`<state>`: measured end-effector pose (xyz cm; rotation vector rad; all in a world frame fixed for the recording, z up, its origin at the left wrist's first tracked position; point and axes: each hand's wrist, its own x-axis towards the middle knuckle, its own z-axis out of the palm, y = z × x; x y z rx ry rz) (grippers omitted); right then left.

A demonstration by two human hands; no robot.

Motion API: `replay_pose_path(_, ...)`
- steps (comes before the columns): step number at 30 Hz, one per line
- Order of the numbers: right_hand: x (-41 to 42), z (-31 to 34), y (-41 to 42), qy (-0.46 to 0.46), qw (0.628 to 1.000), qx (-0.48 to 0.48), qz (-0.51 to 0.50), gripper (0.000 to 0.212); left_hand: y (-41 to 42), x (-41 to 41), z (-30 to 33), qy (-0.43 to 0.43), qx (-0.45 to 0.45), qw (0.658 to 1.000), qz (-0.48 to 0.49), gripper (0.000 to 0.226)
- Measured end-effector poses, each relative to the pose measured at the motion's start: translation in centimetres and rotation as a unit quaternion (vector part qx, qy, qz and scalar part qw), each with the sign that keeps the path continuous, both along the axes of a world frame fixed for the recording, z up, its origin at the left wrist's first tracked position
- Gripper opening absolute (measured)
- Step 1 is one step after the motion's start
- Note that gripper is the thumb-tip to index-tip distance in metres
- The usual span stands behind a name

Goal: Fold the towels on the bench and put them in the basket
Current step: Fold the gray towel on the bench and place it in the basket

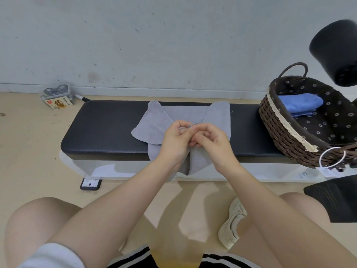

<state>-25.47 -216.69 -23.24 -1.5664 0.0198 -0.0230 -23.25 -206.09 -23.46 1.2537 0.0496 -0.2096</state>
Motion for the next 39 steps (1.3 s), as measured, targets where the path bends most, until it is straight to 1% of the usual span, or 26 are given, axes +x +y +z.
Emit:
replay_pose_path(2, -0.4, -0.1, 0.4, -0.011, 0.997, 0.071, 0.025, 0.018, 0.1, 0.1, 0.5, 0.001, 0.002, 1.0, 0.003, 0.013)
replay_pose_path(5, -0.7, -0.5, 1.5, -0.017, 0.992, 0.12, 0.045, 0.027, 0.5, 0.2, 0.9, 0.001, 0.026, 1.0, 0.002, 0.013)
replay_pose_path(7, -0.8, -0.6, 1.9, -0.011, 0.987, 0.16, 0.028, 0.03, 0.9, 0.3, 1.3, 0.023, 0.038, 0.999, 0.019, 0.013)
replay_pose_path(8, -0.8, -0.7, 1.9, -0.003, 0.985, 0.17, 0.005, 0.032, 1.3, 0.5, 1.5, 0.044, 0.027, 0.998, 0.041, 0.013)
replay_pose_path(9, -0.8, -0.8, 1.6, 0.001, 0.988, 0.15, -0.026, 0.035, 1.7, 0.7, 1.7, 0.065, -0.001, 0.995, 0.069, 0.014)
replay_pose_path(10, -0.7, -1.0, 1.2, -0.001, 0.995, 0.088, -0.054, 0.036, 2.3, 1.0, 2.0, 0.081, -0.035, 0.992, 0.093, 0.014)
replay_pose_path(11, -0.6, -1.2, 0.9, -0.009, 0.998, -0.006, -0.068, 0.038, 2.7, 1.2, 2.2, 0.085, -0.061, 0.989, 0.106, 0.013)
replay_pose_path(12, -0.5, -1.4, 0.8, -0.014, 0.993, -0.103, -0.063, 0.041, 2.9, 1.3, 2.5, 0.081, -0.067, 0.989, 0.107, 0.011)
replay_pose_path(14, -0.4, -1.6, 1.6, -0.019, 0.964, -0.264, -0.033, 0.047, 2.6, 1.3, 3.1, 0.071, -0.045, 0.991, 0.102, 0.018)
replay_pose_path(15, -0.4, -1.6, 2.2, -0.021, 0.949, -0.314, -0.03, 0.046, 2.3, 1.2, 3.5, 0.067, -0.035, 0.992, 0.103, 0.019)
replay_pose_path(17, -0.3, -1.3, 3.2, -0.036, 0.925, -0.374, -0.054, 0.035, 1.8, 0.7, 4.4, 0.053, -0.035, 0.992, 0.105, 0.015)
replay_pose_path(19, -0.2, -0.9, 3.7, -0.061, 0.913, -0.394, -0.089, 0.023, 1.9, 0.5, 5.3, 0.039, -0.055, 0.991, 0.117, 0.013)
replay_pose_path(20, -0.1, -0.8, 3.8, -0.065, 0.913, -0.389, -0.103, 0.019, 2.2, 0.5, 5.7, 0.034, -0.069, 0.989, 0.128, 0.012)
replay_pose_path(22, -0.2, -0.6, 3.7, -0.05, 0.916, -0.376, -0.128, 0.012, 2.9, 0.5, 6.4, 0.025, -0.083, 0.985, 0.148, 0.013)
replay_pose_path(24, -0.1, -0.8, 3.0, -0.025, 0.908, -0.392, -0.148, 0.007, 3.8, 0.7, 7.0, 0.015, -0.074, 0.982, 0.176, 0.014)
replay_pose_path(28, 0.0, -1.2, 0.0, 0.02, 0.86, -0.484, -0.159, 0.005, 6.1, 0.9, 6.0, -0.007, 0.014, 0.971, 0.24, 0.016)
replay_pose_path(30, 0.3, -1.4, -1.5, 0.034, 0.815, -0.558, -0.155, 0.007, 6.9, 0.7, 5.0, -0.01, 0.064, 0.965, 0.254, 0.016)
replay_pose_path(31, 0.3, -1.4, -2.1, 0.043, 0.797, -0.58, -0.165, 0.01, 7.3, 0.6, 4.5, -0.01, 0.079, 0.963, 0.259, 0.015)
replay_pose_path(32, 0.4, -1.5, -2.7, 0.058, 0.792, -0.579, -0.185, 0.013, 7.6, 0.5, 4.3, -0.011, 0.084, 0.96, 0.267, 0.014)
replay_pose_path(34, 0.5, -0.9, -3.9, 0.089, 0.809, -0.536, -0.224, 0.019, 8.2, 0.6, 4.1, -0.007, 0.075, 0.954, 0.289, 0.014)
replay_pose_path(36, 0.4, -0.2, -4.6, 0.089, 0.832, -0.485, -0.253, 0.021, 8.9, 0.8, 4.0, 0.008, 0.052, 0.952, 0.302, 0.015)
replay_pose_path(38, 0.3, 1.1, -4.7, 0.078, 0.847, -0.457, -0.26, 0.017, 9.3, 1.0, 4.3, 0.026, 0.012, 0.954, 0.299, 0.017)
replay_pose_path(39, 0.3, 1.9, -4.5, 0.084, 0.863, -0.423, -0.262, 0.015, 9.5, 1.2, 4.5, 0.032, -0.017, 0.954, 0.298, 0.017)
